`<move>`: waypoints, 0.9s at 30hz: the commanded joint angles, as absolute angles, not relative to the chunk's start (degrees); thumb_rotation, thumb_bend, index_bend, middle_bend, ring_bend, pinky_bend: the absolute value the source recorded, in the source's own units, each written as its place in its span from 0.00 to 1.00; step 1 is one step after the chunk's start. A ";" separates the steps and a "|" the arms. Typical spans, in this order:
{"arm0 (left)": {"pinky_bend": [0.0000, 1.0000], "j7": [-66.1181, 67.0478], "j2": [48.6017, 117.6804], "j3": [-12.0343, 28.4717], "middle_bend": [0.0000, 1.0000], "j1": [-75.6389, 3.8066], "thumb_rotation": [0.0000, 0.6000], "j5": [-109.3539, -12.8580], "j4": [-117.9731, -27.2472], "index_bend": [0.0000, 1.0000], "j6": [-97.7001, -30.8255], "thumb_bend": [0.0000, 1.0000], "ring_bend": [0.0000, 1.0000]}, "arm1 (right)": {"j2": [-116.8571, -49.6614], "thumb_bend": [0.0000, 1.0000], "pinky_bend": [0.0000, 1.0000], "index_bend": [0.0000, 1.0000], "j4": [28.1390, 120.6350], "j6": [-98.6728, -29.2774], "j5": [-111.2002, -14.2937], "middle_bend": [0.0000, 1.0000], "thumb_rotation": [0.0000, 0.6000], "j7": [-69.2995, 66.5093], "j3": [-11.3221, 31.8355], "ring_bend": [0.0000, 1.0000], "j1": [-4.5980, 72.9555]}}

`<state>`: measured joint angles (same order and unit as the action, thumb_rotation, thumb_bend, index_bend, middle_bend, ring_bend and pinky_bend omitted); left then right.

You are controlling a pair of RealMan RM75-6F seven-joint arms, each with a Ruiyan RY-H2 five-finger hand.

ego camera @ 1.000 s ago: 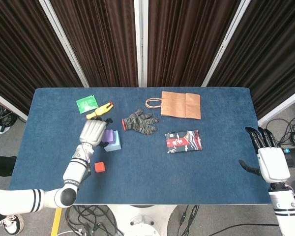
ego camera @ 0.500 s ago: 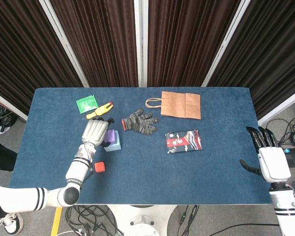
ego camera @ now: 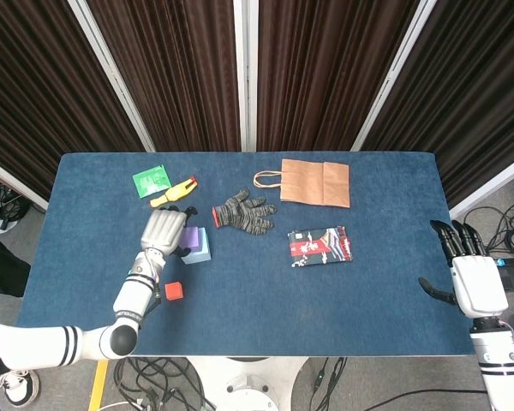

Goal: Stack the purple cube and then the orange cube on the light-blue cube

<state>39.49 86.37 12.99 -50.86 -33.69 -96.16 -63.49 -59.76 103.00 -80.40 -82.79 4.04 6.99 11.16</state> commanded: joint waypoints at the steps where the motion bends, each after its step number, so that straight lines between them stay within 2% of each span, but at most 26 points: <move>1: 0.33 37.76 86.76 12.95 0.47 -50.51 1.00 -34.84 -95.77 0.27 -63.06 0.22 0.29 | -59.76 0.11 0.00 0.00 102.99 -80.38 -82.76 0.10 1.00 4.04 6.99 0.00 11.16; 6: 0.32 34.97 86.85 13.15 0.35 -49.88 1.00 -36.70 -95.52 0.20 -62.89 0.16 0.26 | -59.71 0.11 0.00 0.00 103.05 -80.44 -82.75 0.10 1.00 4.00 7.04 0.00 11.15; 11: 0.32 34.38 83.67 13.81 0.34 -48.76 1.00 -37.59 -98.69 0.19 -65.18 0.14 0.26 | -59.62 0.11 0.00 0.00 103.08 -80.44 -82.63 0.10 1.00 3.99 7.07 0.00 11.12; 16: 0.32 33.39 76.80 13.23 0.37 -43.88 1.00 -37.68 -105.52 0.19 -72.08 0.15 0.26 | -59.44 0.11 0.00 0.00 103.06 -80.50 -82.50 0.10 1.00 3.53 7.17 0.00 11.06; 21: 0.32 29.69 71.89 9.31 0.42 -36.82 1.00 -41.02 -109.96 0.19 -77.69 0.15 0.26 | -59.42 0.11 0.00 0.00 103.06 -80.08 -82.43 0.10 1.00 3.60 7.05 0.00 11.17; 27: 0.33 26.74 71.02 3.97 0.46 -31.64 1.00 -46.06 -111.73 0.20 -78.25 0.15 0.29 | -59.58 0.11 0.00 0.00 102.98 -79.76 -82.42 0.10 1.00 3.94 6.85 0.00 11.25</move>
<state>27.87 71.42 5.41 -32.90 -44.44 -110.80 -77.80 -59.58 102.99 -79.75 -82.42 3.95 6.85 11.25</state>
